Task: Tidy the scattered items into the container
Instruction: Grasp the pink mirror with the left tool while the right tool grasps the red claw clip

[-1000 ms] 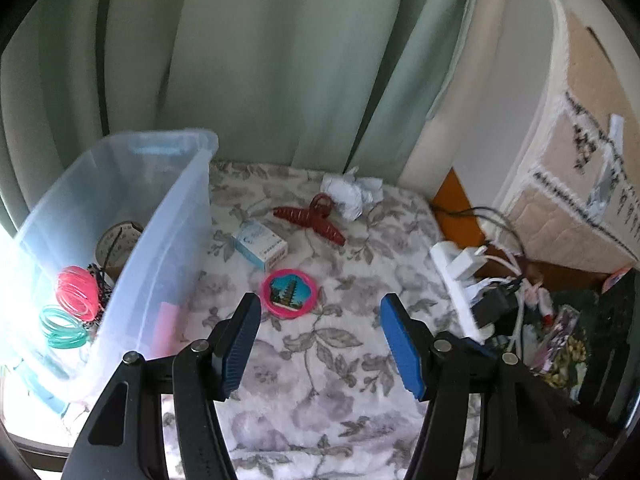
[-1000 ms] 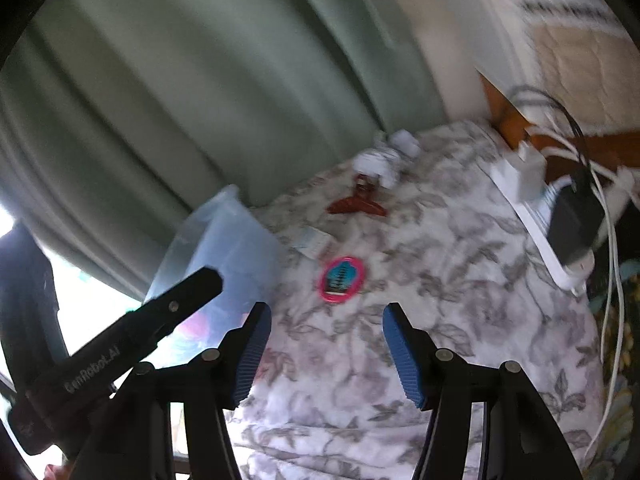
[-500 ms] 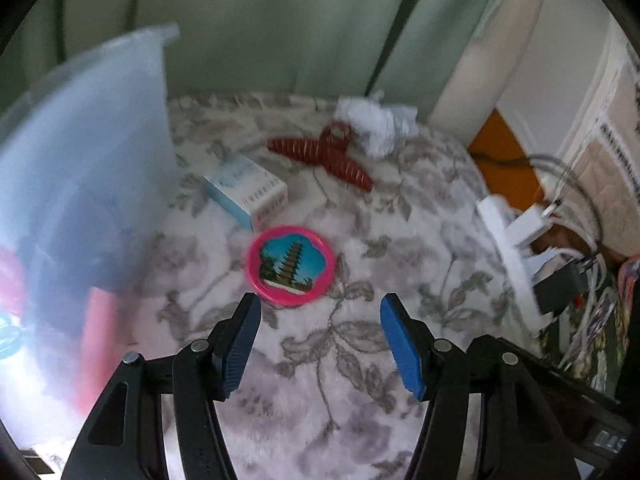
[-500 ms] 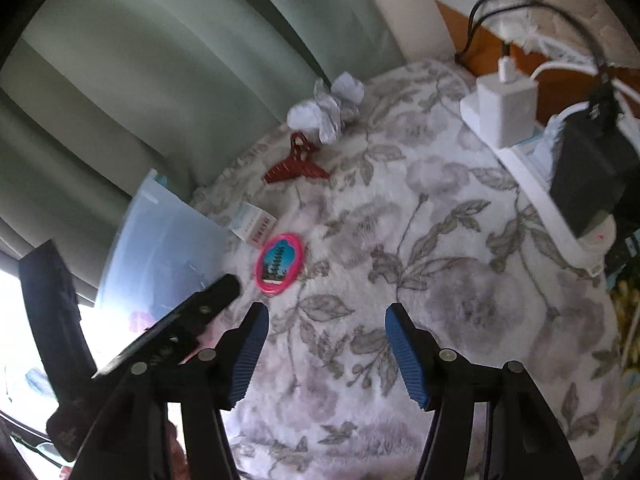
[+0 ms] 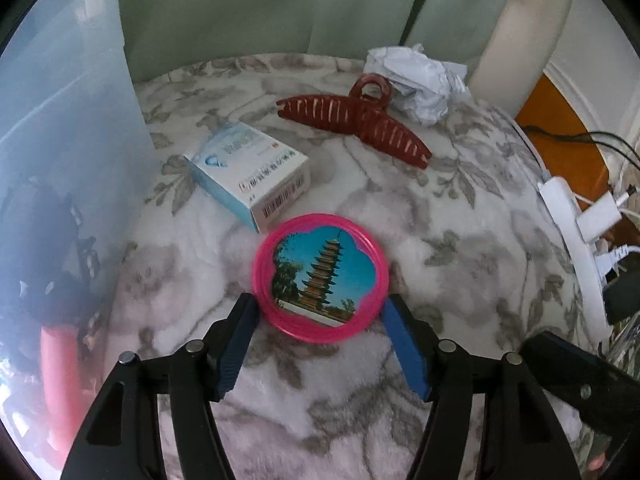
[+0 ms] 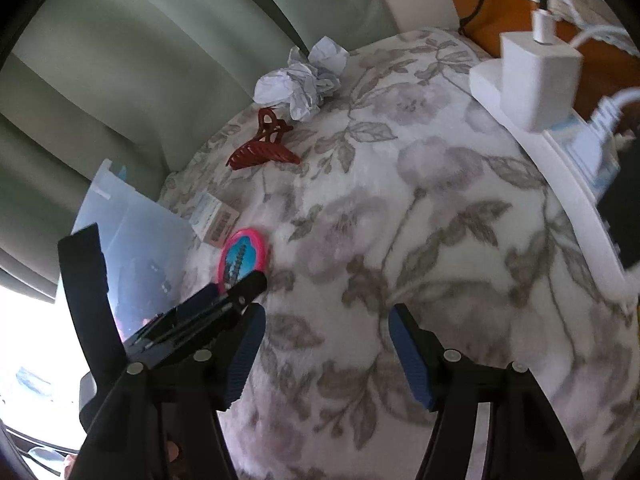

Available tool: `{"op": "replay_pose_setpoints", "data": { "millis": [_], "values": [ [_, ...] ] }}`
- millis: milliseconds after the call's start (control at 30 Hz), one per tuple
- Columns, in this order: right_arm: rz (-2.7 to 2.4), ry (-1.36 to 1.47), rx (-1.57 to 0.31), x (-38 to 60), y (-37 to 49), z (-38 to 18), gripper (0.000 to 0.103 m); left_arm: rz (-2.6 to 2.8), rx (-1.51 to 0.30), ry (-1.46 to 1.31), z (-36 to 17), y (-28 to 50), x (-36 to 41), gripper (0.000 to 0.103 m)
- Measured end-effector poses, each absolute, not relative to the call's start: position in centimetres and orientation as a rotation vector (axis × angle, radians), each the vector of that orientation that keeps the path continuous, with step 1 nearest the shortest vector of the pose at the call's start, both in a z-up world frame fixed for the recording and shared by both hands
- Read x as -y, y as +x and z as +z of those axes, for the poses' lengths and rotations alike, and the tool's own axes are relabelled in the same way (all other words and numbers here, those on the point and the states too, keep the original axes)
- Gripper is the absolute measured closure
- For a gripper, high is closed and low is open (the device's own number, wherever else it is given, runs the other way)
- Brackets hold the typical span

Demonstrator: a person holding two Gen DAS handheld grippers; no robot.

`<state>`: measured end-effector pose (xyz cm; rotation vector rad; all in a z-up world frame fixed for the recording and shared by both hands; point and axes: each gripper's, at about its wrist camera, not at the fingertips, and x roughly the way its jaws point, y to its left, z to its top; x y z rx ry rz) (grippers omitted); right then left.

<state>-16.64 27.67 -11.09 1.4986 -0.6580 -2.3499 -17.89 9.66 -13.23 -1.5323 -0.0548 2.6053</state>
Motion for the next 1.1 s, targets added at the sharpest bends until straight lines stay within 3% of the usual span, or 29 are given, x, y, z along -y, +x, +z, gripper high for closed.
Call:
{"op": "replay_pose_setpoints", "data": {
  "millis": [500, 933, 1100],
  "values": [
    [-2.341, 1.367, 0.373, -22.4, -26.7, -9.7, 0.035, 2.545, 0.007, -1.530, -13.3, -19.7, -9.7, 0.031],
    [-2.302, 1.392, 0.264, -17.9, -34.2, -12.2, 0.036, 2.601, 0.033, -1.476, -13.4, -21.0, -9.6, 0.029],
    [-2.274, 1.374, 0.343, -18.0, -34.4, -12.4, 0.058, 2.601, 0.106, -1.462, -13.3, -20.9, -9.1, 0.029]
  ]
}}
